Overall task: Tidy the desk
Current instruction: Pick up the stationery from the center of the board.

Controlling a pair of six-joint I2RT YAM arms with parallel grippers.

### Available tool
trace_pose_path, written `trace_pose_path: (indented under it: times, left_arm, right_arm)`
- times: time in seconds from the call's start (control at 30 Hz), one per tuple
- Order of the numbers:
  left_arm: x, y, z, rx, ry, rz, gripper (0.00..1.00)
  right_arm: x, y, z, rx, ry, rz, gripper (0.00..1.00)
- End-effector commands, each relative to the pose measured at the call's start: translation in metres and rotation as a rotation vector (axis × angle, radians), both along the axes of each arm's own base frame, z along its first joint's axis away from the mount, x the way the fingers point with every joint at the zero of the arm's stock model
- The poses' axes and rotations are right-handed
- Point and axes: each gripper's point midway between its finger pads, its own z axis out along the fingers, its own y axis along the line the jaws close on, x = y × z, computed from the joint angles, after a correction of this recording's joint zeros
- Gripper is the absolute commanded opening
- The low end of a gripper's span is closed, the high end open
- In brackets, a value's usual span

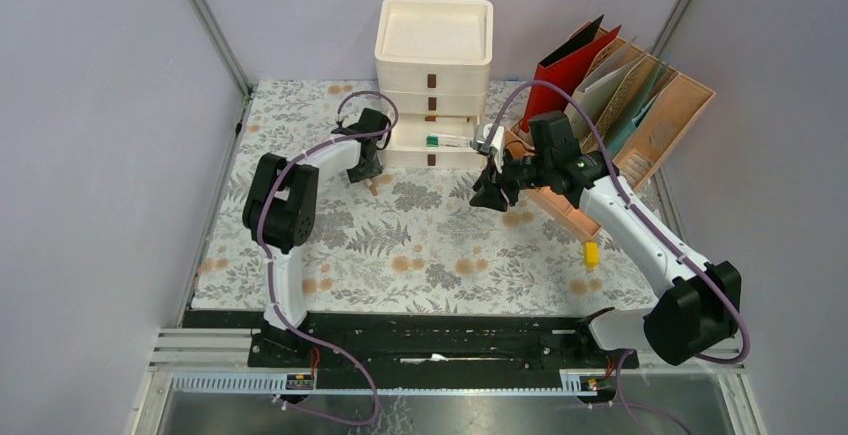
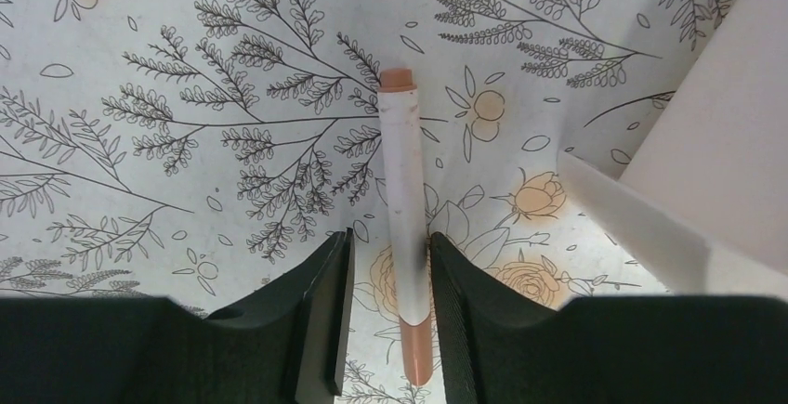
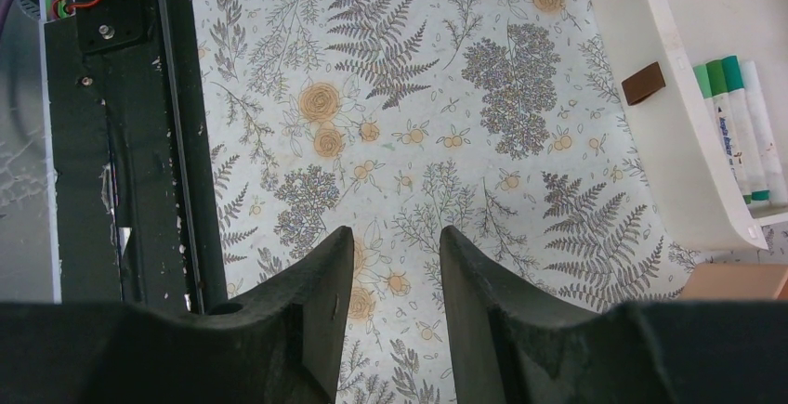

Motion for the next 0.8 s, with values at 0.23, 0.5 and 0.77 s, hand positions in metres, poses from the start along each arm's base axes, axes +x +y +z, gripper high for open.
trace_pose_path:
  times: [0.23,0.5,0.77]
  left_arm:
    - [-0.029,0.019,-0.017,0.067,0.076,-0.011,0.15]
    - [-0.052,0.014,0.014,-0.049,-0.063,-0.035,0.00]
    - [-0.088,-0.019,0.067,-0.346,-0.294,-0.159,0.00]
  right_arm:
    - [0.002,0.004,0.005,0.029,-0.031,0.024,0.46]
    - [0.002,0.007,-0.002,0.039,0.009,0.031,0.46]
    - [-0.001,0.022,-0.004,0.160,0.076,0.022,0.46]
